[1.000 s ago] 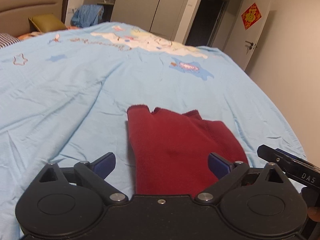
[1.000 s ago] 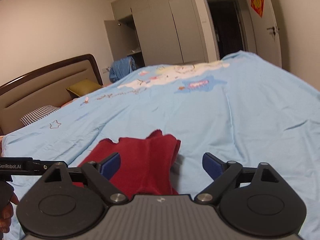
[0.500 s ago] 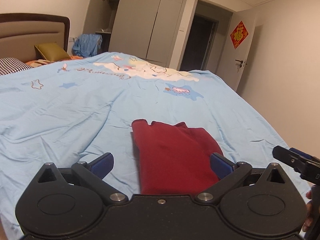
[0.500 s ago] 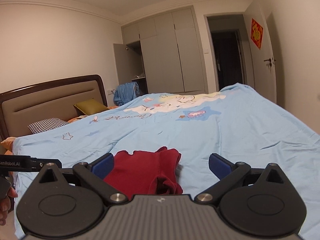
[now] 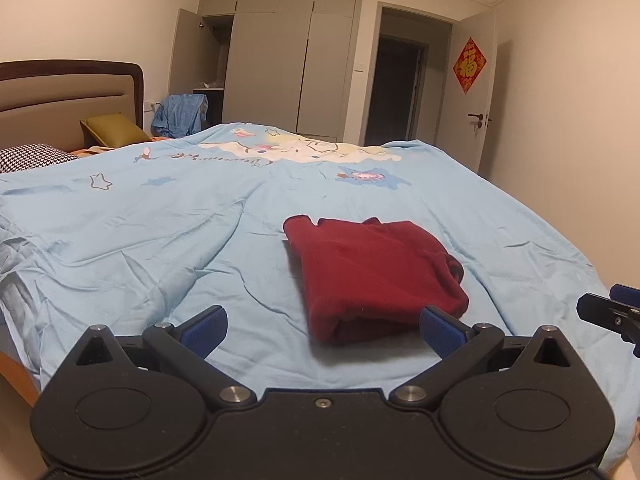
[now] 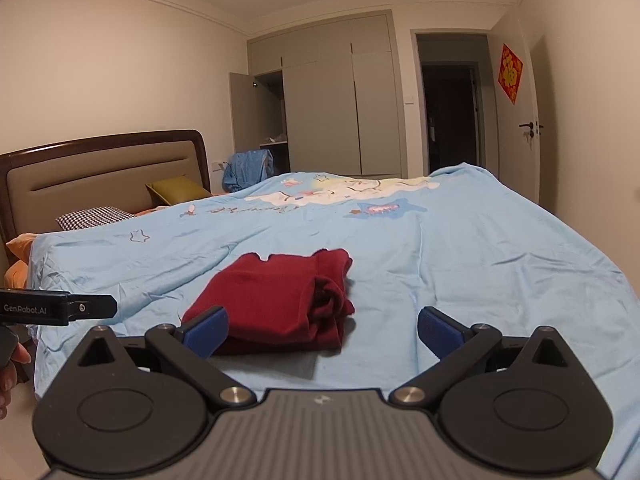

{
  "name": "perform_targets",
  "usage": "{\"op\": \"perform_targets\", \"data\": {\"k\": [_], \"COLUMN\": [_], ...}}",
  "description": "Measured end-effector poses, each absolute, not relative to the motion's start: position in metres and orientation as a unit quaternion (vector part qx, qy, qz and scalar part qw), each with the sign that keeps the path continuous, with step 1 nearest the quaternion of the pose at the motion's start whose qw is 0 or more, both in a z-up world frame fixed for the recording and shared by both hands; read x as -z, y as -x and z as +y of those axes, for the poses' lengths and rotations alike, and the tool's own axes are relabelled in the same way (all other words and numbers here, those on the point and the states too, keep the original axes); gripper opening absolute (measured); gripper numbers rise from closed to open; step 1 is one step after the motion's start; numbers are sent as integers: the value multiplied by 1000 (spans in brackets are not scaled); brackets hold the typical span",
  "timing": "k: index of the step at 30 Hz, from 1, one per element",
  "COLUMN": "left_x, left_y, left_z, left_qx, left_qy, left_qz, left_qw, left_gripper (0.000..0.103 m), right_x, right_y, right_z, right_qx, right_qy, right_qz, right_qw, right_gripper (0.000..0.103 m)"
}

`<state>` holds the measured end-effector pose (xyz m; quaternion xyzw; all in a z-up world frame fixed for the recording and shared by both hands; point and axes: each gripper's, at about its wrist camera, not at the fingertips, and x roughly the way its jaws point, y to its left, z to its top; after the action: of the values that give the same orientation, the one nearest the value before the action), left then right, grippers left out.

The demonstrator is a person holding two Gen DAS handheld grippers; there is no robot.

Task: Fold small clothes

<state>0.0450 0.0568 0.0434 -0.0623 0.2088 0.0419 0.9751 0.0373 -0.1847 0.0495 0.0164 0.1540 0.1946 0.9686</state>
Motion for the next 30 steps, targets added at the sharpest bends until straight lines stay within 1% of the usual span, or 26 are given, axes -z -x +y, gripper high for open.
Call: {"op": "perform_targets", "data": {"k": [7, 30], "left_x": [-36, -34], "left_y": [-42, -47], "left_z": [54, 51], "left_qx": [-38, -39], "left_qy": [66, 66], "left_qz": [221, 234], "left_qw": [972, 969], "left_gripper": [102, 102], "right_x": [-43, -39], "right_y": [-32, -34], "right_z": [-188, -188], "right_qx": [-189, -189], "right_qy": [-20, -22], "right_qz": [164, 173], "right_qw": [968, 966], "right_gripper": [103, 103]}}
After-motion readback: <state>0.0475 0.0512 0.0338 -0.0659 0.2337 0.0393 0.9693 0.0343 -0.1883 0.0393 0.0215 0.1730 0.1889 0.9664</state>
